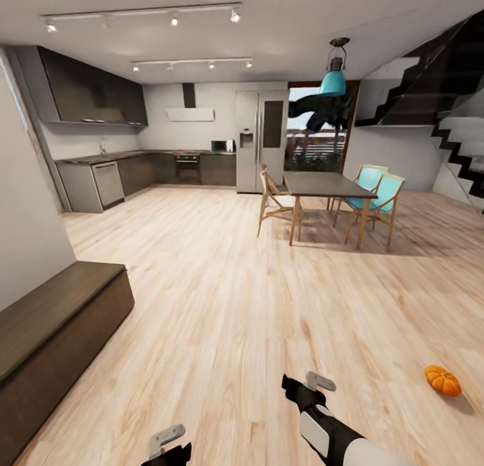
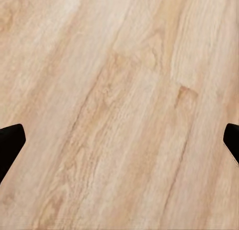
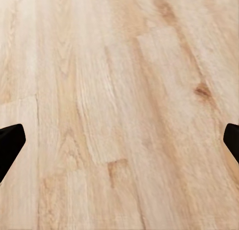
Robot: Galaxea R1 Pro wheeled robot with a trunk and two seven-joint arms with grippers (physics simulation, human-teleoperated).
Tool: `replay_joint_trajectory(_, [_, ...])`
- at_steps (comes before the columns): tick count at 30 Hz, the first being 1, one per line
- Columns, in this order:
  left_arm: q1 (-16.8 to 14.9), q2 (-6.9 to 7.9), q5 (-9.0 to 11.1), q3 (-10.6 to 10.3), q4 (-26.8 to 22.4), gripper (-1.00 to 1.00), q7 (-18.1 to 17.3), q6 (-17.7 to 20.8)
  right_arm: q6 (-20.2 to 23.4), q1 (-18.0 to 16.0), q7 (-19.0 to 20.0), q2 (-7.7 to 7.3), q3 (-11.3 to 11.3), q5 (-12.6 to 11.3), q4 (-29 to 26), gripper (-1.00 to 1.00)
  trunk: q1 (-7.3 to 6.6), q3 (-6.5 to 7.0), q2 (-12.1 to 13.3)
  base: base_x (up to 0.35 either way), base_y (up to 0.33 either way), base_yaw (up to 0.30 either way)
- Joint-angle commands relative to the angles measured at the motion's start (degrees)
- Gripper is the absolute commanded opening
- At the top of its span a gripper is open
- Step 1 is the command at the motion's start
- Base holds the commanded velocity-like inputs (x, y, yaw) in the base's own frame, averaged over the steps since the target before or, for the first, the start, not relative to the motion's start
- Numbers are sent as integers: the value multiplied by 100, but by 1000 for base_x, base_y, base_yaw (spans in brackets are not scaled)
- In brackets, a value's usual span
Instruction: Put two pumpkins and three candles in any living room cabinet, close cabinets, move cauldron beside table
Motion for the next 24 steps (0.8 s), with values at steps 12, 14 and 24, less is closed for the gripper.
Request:
replay_joint_trajectory(12, [-4,10,35,-63,-13,100,56,-4,-28,-5,-24,17,74,8,27,100,3,-11,-3,344,-118,-4])
replay_joint_trajectory(14, [-4,9,36,-64,-13,100,57,-4,-28,-5,-25,16,75,9,16,100,3,-11,-3,343,-143,0])
replay_joint_trajectory(24, [-4,8,41,-65,-13,100,59,-4,-36,-5,-17,16,87,10,3,100,3,-11,-3,335,-153,0])
